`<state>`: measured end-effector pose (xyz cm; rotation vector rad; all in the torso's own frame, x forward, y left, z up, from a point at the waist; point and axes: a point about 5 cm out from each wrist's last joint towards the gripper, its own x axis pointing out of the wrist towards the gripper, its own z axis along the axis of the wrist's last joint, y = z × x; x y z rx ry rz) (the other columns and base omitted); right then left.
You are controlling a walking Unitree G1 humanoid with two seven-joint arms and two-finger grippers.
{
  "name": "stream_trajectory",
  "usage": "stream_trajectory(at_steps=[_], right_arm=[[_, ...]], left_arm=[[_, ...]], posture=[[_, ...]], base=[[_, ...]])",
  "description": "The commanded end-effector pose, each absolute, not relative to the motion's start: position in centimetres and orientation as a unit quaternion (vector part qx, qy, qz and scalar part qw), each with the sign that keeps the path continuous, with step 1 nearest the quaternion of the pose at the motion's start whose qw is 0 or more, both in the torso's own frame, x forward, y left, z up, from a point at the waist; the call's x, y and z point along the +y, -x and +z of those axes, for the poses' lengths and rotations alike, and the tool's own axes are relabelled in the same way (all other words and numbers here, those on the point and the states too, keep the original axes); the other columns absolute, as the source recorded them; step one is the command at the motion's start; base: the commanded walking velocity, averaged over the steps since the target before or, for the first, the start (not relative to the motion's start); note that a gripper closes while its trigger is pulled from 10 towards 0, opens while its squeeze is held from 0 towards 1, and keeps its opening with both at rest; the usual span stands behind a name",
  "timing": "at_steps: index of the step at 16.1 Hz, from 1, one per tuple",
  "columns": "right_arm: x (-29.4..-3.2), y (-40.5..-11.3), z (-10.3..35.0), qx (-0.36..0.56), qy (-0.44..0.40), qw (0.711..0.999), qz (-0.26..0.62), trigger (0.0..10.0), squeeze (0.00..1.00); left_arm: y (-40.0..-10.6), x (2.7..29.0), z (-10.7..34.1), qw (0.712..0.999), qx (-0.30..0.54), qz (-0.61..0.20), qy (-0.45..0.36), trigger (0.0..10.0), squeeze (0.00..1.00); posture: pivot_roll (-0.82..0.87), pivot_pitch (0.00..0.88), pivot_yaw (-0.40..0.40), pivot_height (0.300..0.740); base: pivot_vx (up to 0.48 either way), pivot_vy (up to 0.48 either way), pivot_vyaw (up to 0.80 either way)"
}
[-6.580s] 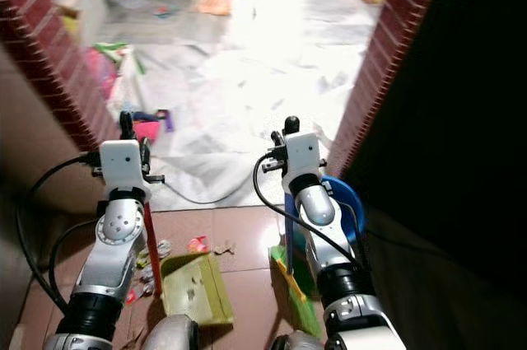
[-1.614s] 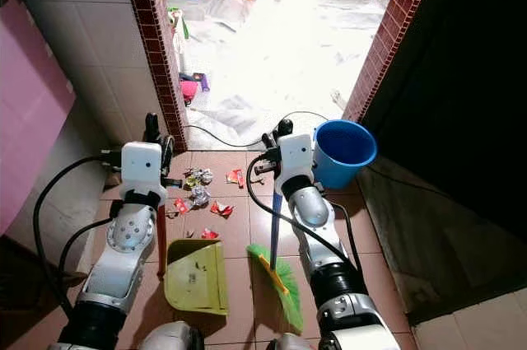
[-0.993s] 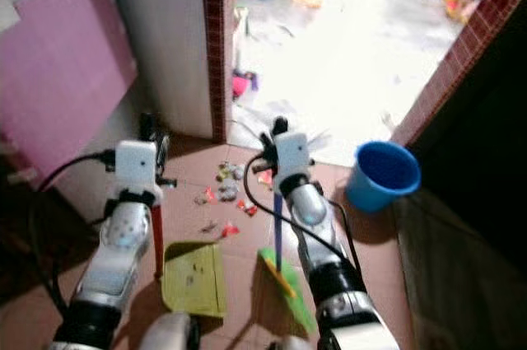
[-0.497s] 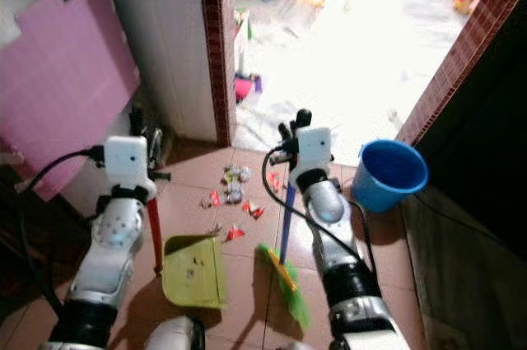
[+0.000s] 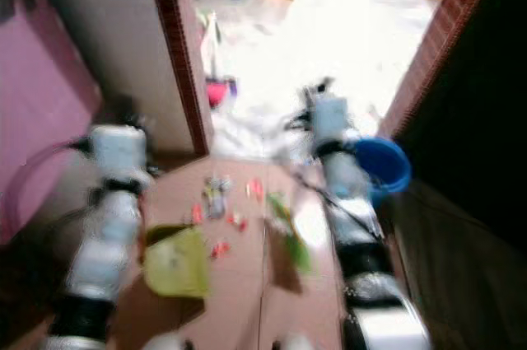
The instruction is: Sweep floor
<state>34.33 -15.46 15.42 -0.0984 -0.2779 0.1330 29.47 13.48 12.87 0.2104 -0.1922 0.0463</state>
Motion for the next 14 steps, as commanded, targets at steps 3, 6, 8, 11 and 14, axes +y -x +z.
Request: stream_trajectory(at_steps=[3,6,8,11,14], right_arm=[[-14.13,-34.72,16.91,-0.170,0.054,0.981,0.081,10.0,0.00],[-14.00,-34.53,16.45,-0.163,0.050,0.982,0.084,10.0,0.00],[-13.85,-34.55,16.39,-0.162,0.052,0.982,0.086,10.0,0.00],[-13.64,-34.60,16.23,-0.160,0.053,0.982,0.088,10.0,0.00],[-13.65,-34.53,16.09,-0.159,0.054,0.982,0.091,10.0,0.00]], left_arm=[[-29.80,13.84,14.58,0.984,-0.139,0.037,-0.103,10.0,0.00],[-29.74,13.86,14.57,0.983,-0.139,0.042,-0.109,10.0,0.00],[-29.87,14.36,14.66,0.983,-0.135,0.060,-0.109,10.0,0.00],[-29.90,14.69,14.69,0.983,-0.132,0.066,-0.113,10.0,0.00],[-29.85,14.69,14.78,0.982,-0.134,0.062,-0.116,10.0,0.00]], posture=[[0.02,0.000,-0.026,0.740],[0.02,0.000,-0.026,0.740],[0.02,0.000,-0.026,0.740],[0.03,0.000,-0.025,0.740],[0.03,0.000,-0.022,0.740]], base=[[0.456,0.000,0.00],[0.446,0.000,0.00],[0.349,0.321,0.00],[0.000,0.440,0.00],[0.000,0.453,0.00]])
